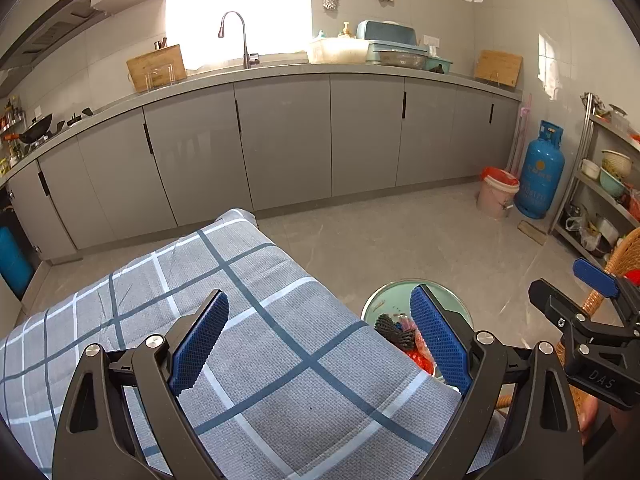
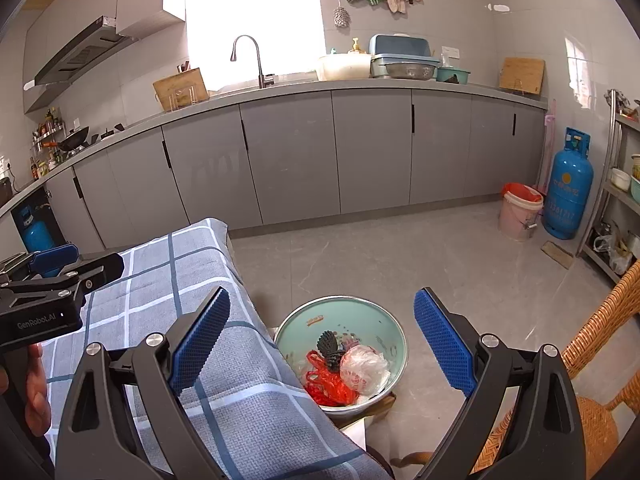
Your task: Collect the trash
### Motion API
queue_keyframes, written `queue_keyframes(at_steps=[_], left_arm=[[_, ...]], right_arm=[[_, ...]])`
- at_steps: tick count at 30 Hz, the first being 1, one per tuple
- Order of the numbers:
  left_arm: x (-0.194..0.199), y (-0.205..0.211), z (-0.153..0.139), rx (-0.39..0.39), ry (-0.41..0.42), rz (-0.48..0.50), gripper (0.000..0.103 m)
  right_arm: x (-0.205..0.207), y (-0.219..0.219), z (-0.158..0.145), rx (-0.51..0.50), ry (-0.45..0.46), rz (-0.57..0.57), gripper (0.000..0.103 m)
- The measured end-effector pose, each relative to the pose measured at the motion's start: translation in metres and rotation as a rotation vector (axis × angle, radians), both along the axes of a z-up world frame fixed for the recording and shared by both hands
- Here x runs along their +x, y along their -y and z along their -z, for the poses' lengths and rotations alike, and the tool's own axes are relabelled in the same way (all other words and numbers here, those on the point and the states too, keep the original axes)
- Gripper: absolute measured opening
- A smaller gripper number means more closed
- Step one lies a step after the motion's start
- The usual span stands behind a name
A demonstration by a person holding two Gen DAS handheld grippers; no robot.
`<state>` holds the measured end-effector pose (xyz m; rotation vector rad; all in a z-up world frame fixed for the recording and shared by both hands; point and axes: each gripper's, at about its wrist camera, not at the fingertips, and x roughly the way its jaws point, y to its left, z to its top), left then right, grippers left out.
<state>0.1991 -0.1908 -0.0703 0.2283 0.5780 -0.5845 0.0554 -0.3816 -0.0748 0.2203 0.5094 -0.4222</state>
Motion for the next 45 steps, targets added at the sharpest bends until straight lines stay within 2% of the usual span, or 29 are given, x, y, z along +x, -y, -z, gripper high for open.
queue_keyframes(at_steps=[17,20,35,41,45], left_arm=[[-0.004,-0.003,-0.003,0.006,0.018,-0.002,0.091],[-0.008,-0.004,-0.005,0.003,0.023,-0.003,0.098],[-0.009,-0.002,-0.008,0.016,0.033,-0.014,0.099],[-0.015,-0.003,-0.007,0.029,0.076,-0.026,0.099],[-0.011,-0.006,-0.008,0.014,0.040,-0.032,0.099]], right_arm=[[-0.001,-0.006,-0.003,-0.011,0.007,-0.004,0.092],[-0.003,-0.007,-0.004,-0.013,0.011,-0.002,0.092],[-0.007,-0.006,-0.008,-0.012,0.020,-0.001,0.092],[-0.007,-0.008,-0.007,-0.013,0.013,-0.003,0.092],[-0.007,-0.008,-0.006,-0.016,0.005,-0.001,0.093]])
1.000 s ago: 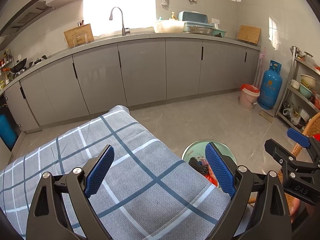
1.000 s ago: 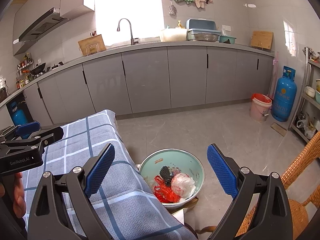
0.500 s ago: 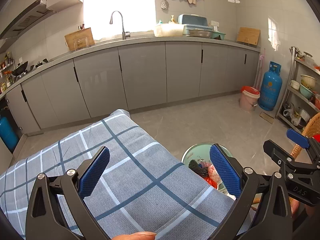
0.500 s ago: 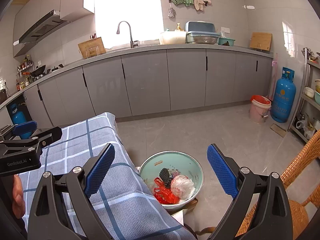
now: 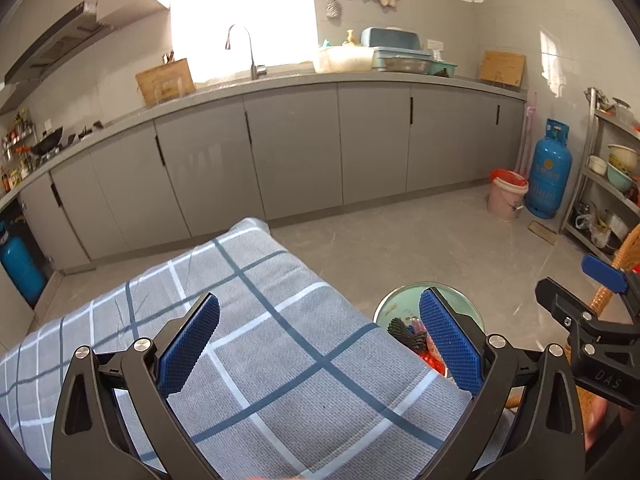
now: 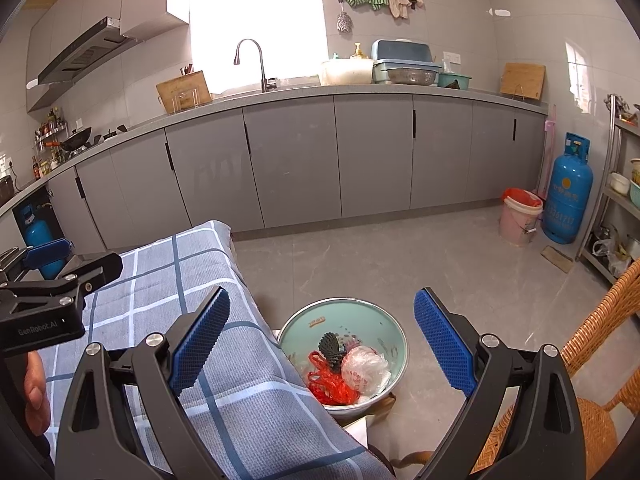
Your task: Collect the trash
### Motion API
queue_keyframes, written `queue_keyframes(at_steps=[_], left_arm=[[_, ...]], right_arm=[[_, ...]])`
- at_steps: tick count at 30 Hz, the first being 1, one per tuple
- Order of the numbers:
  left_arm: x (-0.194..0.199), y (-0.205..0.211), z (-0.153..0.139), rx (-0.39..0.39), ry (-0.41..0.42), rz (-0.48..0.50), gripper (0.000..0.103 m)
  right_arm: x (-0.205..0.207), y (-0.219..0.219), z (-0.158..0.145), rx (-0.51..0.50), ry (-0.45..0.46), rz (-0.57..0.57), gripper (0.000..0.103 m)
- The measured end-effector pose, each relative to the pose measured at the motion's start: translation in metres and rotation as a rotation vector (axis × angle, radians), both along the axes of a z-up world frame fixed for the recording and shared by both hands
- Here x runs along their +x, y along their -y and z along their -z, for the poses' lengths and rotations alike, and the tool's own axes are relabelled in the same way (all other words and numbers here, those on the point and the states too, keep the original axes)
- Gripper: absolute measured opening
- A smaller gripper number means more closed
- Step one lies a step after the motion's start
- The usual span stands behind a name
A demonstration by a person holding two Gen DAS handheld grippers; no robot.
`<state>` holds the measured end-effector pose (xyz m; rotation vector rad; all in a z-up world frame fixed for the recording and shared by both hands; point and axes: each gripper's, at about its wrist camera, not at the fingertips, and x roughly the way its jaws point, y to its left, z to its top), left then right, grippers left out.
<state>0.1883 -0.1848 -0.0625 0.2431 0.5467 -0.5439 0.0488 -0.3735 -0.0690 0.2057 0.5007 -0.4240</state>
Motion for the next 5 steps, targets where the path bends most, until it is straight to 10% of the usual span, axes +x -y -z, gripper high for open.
queue_keyframes(at_steps=[5], left_arm=[[0.0008,-0.0030,0.0014,-0.015,-0.023,0.016,0.099]], right_arm=[[0.0007,0.0010,0.0033,0.002,-0.013,0.003,0.093]])
